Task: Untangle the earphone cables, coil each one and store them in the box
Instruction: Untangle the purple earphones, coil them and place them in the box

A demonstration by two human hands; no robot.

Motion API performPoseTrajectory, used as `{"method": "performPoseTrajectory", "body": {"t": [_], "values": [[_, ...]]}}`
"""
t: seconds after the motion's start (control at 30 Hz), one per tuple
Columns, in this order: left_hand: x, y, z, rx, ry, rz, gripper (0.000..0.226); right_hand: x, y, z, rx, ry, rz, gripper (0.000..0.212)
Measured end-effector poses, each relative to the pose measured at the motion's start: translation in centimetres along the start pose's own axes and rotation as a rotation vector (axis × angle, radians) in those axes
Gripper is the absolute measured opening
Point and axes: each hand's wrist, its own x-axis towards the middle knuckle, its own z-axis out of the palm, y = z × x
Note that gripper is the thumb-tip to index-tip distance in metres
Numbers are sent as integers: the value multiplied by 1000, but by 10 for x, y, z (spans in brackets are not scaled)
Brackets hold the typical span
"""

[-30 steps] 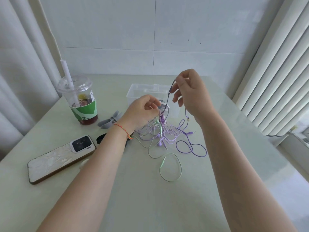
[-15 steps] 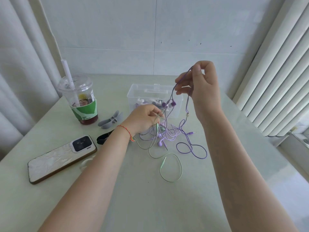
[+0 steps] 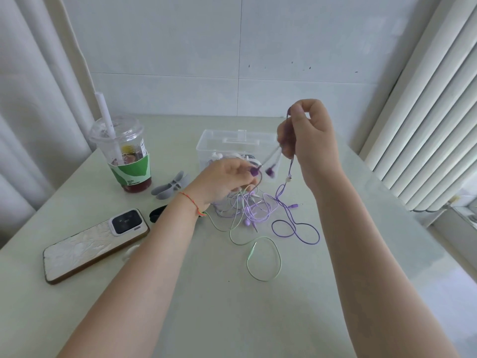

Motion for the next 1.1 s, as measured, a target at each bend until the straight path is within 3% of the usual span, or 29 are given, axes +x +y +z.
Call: {"method": "performPoseTrajectory", "body": {"t": [0.1, 0.2, 0.33, 0.4, 0.5, 0.6, 0.67, 0.73, 0.77, 0.83, 0.9, 0.97, 1.03, 1.1], "values": [[-1, -6, -13, -77, -12, -100, 19, 1, 2, -2, -68, 15, 36, 10], [-1, -2, -16, -204, 166, -143, 32, 0, 3, 1, -85, -40, 42, 9], [-4, 5, -14, -346, 16, -121, 11, 0, 4, 2, -115, -59, 33, 10], [-5, 5, -14, -324, 14, -96, 12, 0, 4, 1, -143, -83, 61, 9], [-1, 5, -12, -228, 124, -135, 19, -1, 3, 0, -167, -140, 84, 9], [2, 3, -12, -25, 409, -192, 21, -3, 0, 0, -178, -225, 61, 11], [4, -1, -16, 341, 616, -214, 19, -4, -2, 0, -206, -268, 39, 10], [-2, -1, -17, 720, 708, -258, 18, -4, -2, -1, -288, -295, 21, 9], [-3, 1, -17, 776, 742, -213, 23, -4, 0, -2, -360, -314, 18, 8], [-3, 13, -13, 600, 783, 2, 22, -4, 2, -4, -499, -388, 26, 8], [-4, 32, -7, 143, 625, 115, 20, -5, 3, -3, -553, -470, 39, 7], [-7, 46, 1, -209, 262, 70, 25, -6, 3, -2, -560, -499, 33, 8], [-11, 49, 8, -206, 25, 4, 33, -6, 1, -1, -533, -485, 29, 14], [-12, 45, 11, -81, 34, -21, 30, -5, 0, -4, -489, -478, 46, 25]]}}
